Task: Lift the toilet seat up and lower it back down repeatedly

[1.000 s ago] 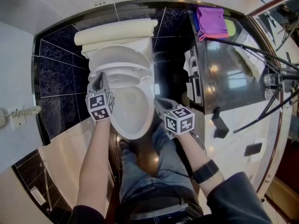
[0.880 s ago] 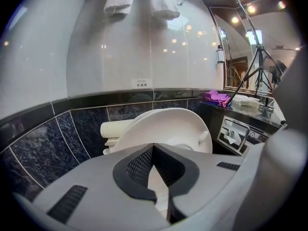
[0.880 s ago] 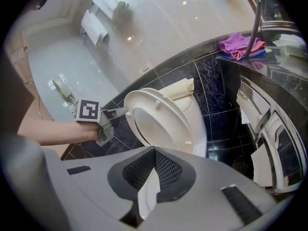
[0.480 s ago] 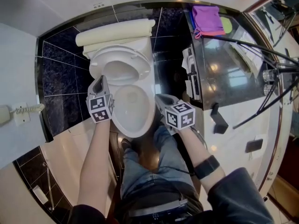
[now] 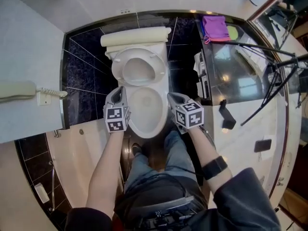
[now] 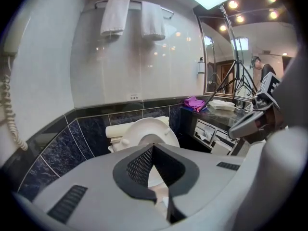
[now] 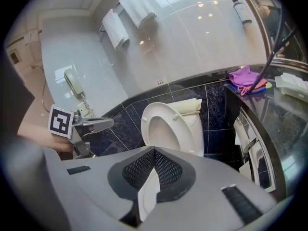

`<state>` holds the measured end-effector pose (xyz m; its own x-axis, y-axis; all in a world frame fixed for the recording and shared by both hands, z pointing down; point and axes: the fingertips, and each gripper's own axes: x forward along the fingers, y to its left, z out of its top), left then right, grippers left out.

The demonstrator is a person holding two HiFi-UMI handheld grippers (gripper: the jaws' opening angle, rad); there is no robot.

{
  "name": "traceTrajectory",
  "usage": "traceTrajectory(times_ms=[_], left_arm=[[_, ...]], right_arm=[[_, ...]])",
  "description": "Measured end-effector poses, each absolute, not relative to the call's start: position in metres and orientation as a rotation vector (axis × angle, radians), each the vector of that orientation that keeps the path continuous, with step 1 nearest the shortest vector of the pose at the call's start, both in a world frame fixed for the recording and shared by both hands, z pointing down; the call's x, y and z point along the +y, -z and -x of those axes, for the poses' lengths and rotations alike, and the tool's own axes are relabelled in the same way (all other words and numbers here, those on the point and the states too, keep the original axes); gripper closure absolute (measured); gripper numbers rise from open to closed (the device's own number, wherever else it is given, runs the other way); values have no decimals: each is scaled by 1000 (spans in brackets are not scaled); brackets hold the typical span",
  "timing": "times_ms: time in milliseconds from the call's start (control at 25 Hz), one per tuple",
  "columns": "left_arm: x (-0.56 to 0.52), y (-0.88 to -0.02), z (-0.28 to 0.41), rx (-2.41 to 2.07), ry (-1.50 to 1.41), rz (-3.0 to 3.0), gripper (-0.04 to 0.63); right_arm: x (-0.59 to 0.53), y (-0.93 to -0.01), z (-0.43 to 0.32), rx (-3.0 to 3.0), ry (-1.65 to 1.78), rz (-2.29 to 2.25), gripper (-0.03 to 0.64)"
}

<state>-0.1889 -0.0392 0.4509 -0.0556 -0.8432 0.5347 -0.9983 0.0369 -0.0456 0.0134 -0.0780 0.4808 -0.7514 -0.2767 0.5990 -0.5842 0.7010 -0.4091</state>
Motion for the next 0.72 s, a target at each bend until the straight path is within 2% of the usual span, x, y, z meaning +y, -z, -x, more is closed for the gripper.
traceTrajectory(times_ms=[720], left_arm=[[102,-355,160,-1897,-470,-2028,595]], right_arm=[[17,-388,-30,-2448,-542,-830,609]])
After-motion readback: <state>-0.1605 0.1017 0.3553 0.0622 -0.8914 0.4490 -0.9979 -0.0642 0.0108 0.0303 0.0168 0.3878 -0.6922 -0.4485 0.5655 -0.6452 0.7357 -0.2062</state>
